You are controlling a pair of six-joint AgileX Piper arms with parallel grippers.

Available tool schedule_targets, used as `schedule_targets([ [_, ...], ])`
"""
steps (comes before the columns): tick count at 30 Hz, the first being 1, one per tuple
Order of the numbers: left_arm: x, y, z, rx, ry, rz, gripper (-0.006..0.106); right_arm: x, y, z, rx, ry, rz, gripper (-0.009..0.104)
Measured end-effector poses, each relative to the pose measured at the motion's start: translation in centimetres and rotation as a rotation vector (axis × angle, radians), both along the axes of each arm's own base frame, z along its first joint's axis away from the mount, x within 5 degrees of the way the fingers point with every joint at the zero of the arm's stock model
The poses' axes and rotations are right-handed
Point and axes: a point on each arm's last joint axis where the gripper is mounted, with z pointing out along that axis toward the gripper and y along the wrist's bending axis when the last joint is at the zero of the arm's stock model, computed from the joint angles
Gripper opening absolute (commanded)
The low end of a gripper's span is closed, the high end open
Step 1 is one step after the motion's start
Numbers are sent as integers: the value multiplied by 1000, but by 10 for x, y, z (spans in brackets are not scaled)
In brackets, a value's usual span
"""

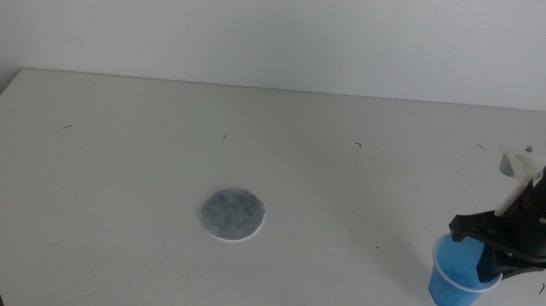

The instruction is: Place an empty cup on a cup mat.

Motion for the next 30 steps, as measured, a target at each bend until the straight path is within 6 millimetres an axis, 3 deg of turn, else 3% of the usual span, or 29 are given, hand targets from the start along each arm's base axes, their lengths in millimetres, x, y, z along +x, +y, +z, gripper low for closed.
schedule_targets([
  [11,0,0,0,0,0,0,105,16,46,73,31,-89,90,1],
  [15,0,0,0,0,0,0,105,28,60,87,22,-123,106,1],
  [22,0,0,0,0,0,0,105,57,105,89,39,-165,168,1],
  [30,0,0,0,0,0,0,105,90,169,60,102,-146,237,1],
])
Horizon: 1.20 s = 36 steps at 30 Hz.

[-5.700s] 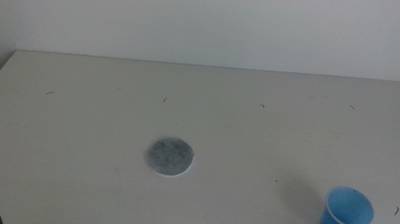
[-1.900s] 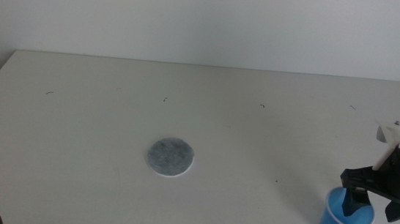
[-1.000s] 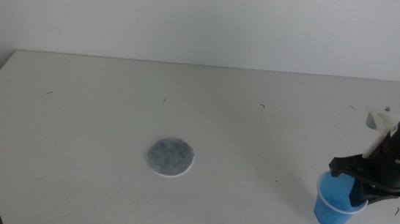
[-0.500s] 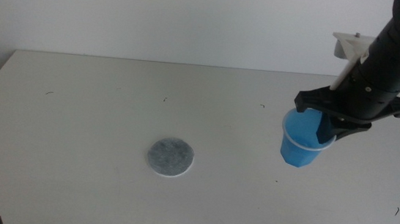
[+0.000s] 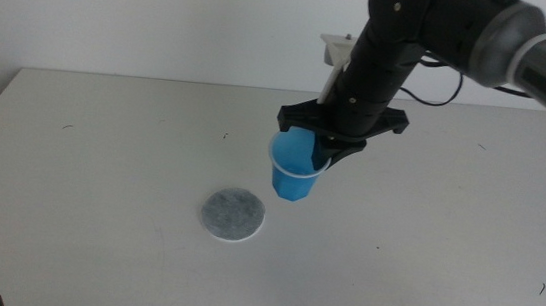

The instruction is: Place an empty cup on a cup mat.

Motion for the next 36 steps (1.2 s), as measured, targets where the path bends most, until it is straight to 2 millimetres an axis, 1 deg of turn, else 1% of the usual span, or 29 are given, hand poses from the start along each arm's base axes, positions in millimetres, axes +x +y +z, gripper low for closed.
schedule_targets([
  [6,0,0,0,0,0,0,105,14,39,-29,25,28,28,1],
  [11,0,0,0,0,0,0,105,20,57,-46,36,42,28,1],
  [14,0,0,0,0,0,0,105,22,64,-57,29,55,36,1],
  [18,0,0,0,0,0,0,105,23,69,-72,15,79,41,1],
  [26,0,0,0,0,0,0,105,22,73,-74,17,77,48,3],
  [28,0,0,0,0,0,0,105,22,73,-74,12,73,50,7],
  [31,0,0,0,0,0,0,105,21,74,-75,4,69,55,16],
  [36,0,0,0,0,0,0,105,22,72,-74,-22,49,61,39],
])
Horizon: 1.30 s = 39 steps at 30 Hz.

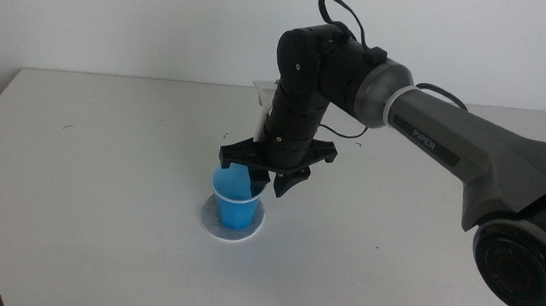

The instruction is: Place an empty cup on a cup mat.

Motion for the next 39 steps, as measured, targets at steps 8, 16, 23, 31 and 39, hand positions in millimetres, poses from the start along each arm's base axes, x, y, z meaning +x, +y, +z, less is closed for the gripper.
schedule_targets([
  [8,0,0,0,0,0,0,105,-11,-11,50,27,-86,0,61],
  [16,0,0,0,0,0,0,105,-51,-67,102,95,-198,-69,62],
  [23,0,0,0,0,0,0,105,-108,-168,141,172,-380,-250,62],
  [31,0,0,0,0,0,0,105,-209,-262,153,180,-642,-447,63],
  [39,0,0,0,0,0,0,105,-300,-293,125,212,-967,-504,72],
])
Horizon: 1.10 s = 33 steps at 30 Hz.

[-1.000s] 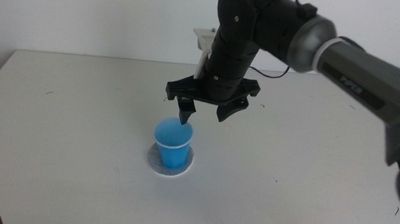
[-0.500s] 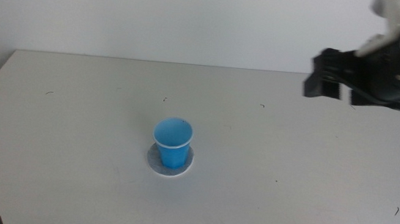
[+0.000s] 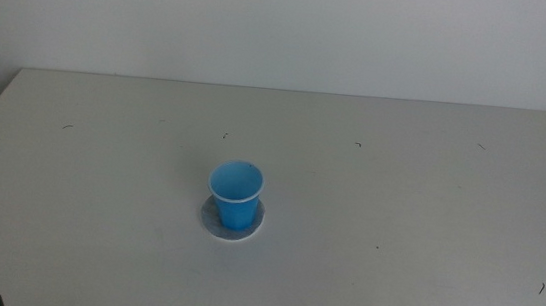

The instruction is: Place an empty cup on a cup mat.

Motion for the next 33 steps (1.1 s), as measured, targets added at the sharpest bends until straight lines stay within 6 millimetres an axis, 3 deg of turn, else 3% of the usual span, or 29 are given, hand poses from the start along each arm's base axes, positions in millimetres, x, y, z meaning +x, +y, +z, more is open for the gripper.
schedule_targets([
  [4,0,0,0,0,0,0,105,-27,-4,-26,-22,-81,-2,75],
  [13,0,0,0,0,0,0,105,-54,-6,-93,-118,-127,28,73],
  [19,0,0,0,0,0,0,105,-54,-6,-121,-124,-78,33,73],
  [33,0,0,0,0,0,0,105,-50,-4,-160,-86,28,45,73],
])
